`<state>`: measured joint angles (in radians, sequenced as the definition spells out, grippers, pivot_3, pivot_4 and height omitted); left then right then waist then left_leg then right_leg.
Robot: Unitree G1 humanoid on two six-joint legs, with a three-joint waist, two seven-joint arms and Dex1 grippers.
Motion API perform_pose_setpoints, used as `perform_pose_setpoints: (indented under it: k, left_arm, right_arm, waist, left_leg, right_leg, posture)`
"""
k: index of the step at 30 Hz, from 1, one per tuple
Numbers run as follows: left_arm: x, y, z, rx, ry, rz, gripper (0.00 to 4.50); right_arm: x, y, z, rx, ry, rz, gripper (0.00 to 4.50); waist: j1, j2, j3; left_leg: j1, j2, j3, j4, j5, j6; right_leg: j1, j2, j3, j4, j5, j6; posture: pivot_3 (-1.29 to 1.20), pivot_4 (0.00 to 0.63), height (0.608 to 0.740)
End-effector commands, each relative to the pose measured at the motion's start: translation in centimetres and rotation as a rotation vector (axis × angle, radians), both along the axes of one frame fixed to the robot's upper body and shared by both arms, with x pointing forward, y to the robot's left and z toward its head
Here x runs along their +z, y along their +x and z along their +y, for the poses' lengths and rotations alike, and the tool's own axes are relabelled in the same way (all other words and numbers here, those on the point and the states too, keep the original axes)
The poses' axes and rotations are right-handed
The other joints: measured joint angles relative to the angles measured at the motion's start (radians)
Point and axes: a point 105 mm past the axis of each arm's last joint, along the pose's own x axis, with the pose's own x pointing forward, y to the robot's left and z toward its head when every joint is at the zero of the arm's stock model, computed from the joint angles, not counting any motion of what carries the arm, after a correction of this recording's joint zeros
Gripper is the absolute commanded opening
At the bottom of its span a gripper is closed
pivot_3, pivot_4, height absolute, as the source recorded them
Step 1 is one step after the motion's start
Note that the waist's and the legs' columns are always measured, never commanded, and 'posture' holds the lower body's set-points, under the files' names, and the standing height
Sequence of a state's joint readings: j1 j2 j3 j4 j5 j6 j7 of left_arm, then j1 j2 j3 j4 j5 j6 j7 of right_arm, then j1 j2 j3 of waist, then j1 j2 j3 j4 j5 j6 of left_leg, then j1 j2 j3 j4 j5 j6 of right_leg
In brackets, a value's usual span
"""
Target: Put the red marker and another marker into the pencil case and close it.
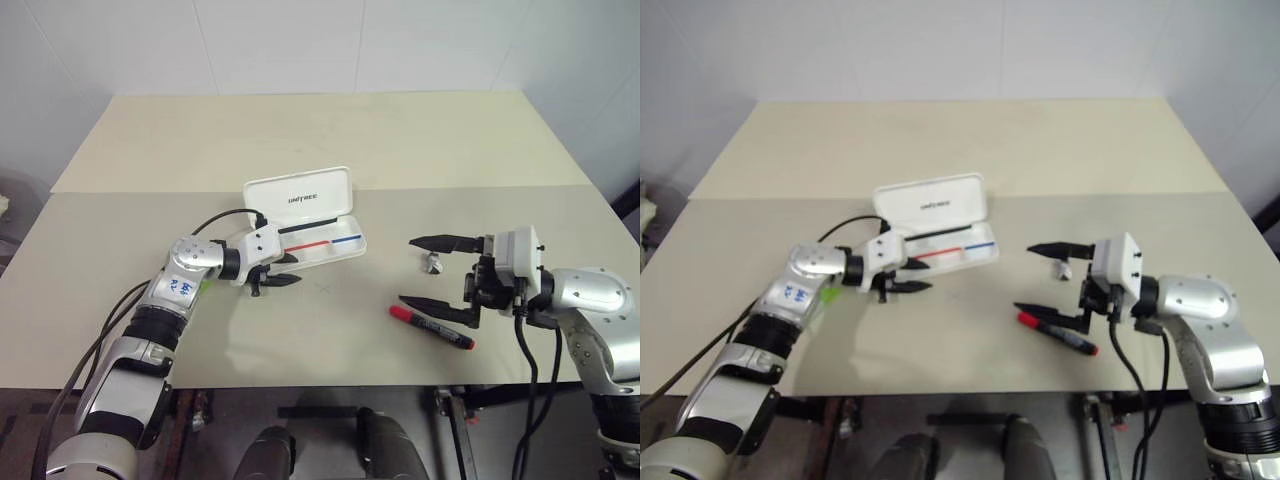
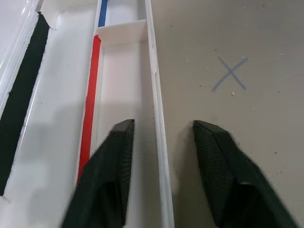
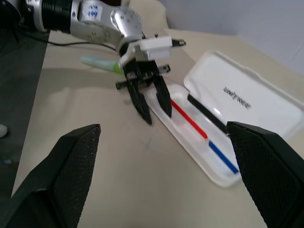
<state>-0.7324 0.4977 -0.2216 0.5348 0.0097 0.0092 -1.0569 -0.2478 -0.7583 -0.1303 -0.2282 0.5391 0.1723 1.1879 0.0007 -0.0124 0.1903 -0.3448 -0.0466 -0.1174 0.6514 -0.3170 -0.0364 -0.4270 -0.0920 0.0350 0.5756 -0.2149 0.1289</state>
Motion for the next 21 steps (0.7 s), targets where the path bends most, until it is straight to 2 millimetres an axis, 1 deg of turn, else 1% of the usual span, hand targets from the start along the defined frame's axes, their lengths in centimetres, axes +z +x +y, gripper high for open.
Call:
perform_pose_setpoints:
  k: [1,3,8,11,16,18,21]
  left_arm:
    - [-1.7,-1.3,-0.8,-0.05,0.038,0.088,0.64]
    - [-2.0,-2.1,-1.1,-0.09,0.048,0.105,0.03]
    - [-1.3,-2.8,-1.8,-0.128,0.032,0.085,0.03]
    - [-0.2,-3.9,-2.4,-0.188,0.015,0.057,0.03]
    - [1.2,-5.2,-2.6,-0.233,0.015,0.021,0.03]
    - [1.3,-5.7,-2.6,-0.247,0.022,0.019,0.03]
    - [0.9,-6.5,-2.2,-0.251,0.046,0.028,0.03]
  right_arm:
    - [0.9,-0.2,-0.5,0.006,0.001,-0.042,4.5]
    - [1.2,-0.1,-0.4,0.006,0.006,-0.05,4.5]
    - [1.1,0.0,-0.2,0.007,0.011,-0.052,4.5]
    - [1.0,0.0,-0.1,0.005,0.015,-0.05,4.5]
    - [0.8,0.0,-0.1,0.006,0.018,-0.045,4.5]
    - [0.7,0.0,-0.1,0.007,0.018,-0.044,4.5]
    - [0.7,0.0,0.1,0.011,0.022,-0.044,4.5]
  waist:
    - [-0.001,0.0,0.0]
    - [-0.001,0.0,0.0]
    - [0.002,0.0,0.0]
    - [0.002,0.0,0.0]
    - [0.006,0.0,0.0]
    - [0.005,0.0,0.0]
    - [0.001,0.0,0.0]
  left_leg:
    - [0.0,0.0,0.0,0.0,0.0,0.0]
    - [0.001,0.0,0.0,-0.001,0.0,0.0]
    - [0.0,0.0,0.0,-0.002,-0.001,0.001]
    - [-0.002,0.0,0.0,-0.002,-0.002,0.002]
    - [-0.008,0.0,0.0,0.0,-0.003,0.003]
    - [-0.008,0.0,0.0,-0.001,-0.003,0.003]
    - [-0.008,0.0,0.0,-0.001,-0.003,0.003]
  right_leg:
    - [0.0,0.0,0.0,0.0,0.0,0.0]
    - [0.0,0.0,0.0,0.0,0.0,0.0]
    - [0.0,0.0,0.0,-0.001,-0.001,0.001]
    - [-0.001,0.0,0.0,-0.001,-0.001,0.001]
    - [-0.005,-0.001,0.0,-0.002,-0.001,0.001]
    - [-0.006,-0.001,0.0,-0.003,-0.001,0.001]
    - [-0.006,-0.001,0.0,-0.002,-0.001,0.001]
  posture:
    - [0.0,0.15,0.74]
    - [0.0,0.15,0.74]
    - [0.0,0.15,0.74]
    - [0.0,0.15,0.74]
    - [0.0,0.15,0.74]
    - [0.0,0.15,0.74]
    - [0.0,0.15,0.74]
